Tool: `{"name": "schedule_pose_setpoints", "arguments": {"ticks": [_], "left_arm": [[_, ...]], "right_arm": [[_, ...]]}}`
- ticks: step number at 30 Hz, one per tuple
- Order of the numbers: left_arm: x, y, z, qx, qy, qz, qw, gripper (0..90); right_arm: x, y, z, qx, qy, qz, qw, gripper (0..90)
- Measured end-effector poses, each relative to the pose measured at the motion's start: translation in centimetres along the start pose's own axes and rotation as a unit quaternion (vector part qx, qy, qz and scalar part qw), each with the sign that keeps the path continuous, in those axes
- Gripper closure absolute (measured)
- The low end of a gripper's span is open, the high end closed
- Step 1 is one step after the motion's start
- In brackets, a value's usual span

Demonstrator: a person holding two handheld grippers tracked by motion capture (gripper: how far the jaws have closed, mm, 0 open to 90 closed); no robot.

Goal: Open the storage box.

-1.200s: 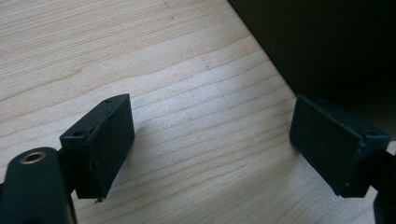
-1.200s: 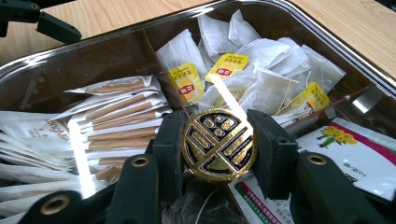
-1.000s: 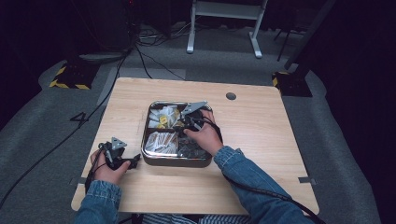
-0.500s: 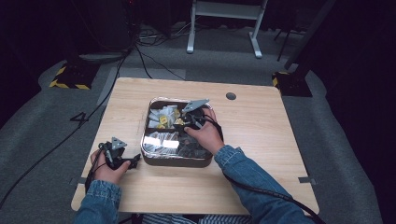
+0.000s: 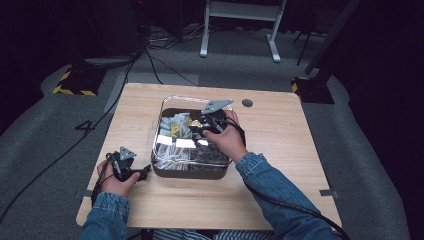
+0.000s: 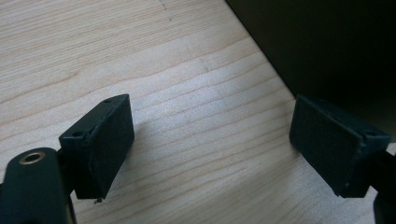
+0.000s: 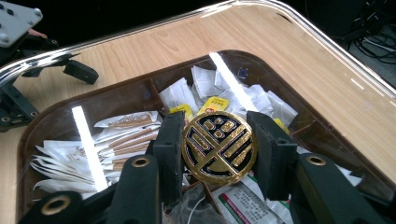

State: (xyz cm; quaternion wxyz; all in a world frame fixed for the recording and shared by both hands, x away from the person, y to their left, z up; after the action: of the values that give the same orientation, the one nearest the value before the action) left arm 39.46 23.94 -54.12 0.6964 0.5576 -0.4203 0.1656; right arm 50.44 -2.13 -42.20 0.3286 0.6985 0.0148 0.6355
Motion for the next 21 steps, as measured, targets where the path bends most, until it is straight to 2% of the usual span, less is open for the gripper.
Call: {"name": "schedule_pose_setpoints", "arguments": {"ticks": [8,21], "left_arm": [[0.0,0.0,0.0,0.0,0.0,0.0,1.0,14.4],[0.1,-0.1,0.0,-0.001,-0.001,0.002,1.0,14.5]], "right_arm": [[0.4,1.8,0.5,-0.004,0.006,0.003,1.0,59.3],[-0.5,5.5,2.1,-0.022,0.001,0.001,0.9997,59.3]]}}
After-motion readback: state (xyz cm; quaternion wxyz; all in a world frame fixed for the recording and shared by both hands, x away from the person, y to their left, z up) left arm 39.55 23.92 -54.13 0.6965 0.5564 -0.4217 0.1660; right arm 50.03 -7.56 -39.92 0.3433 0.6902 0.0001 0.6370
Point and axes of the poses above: each handheld gripper's, and its own axes: y roughly backward along the jaws, x roughly out of its top, z roughly to its right, the point moved 5 cm from there along -y, roughly forward along the jaws, and after that the axes turned 7 degrees about z, right-handed, at the moved point
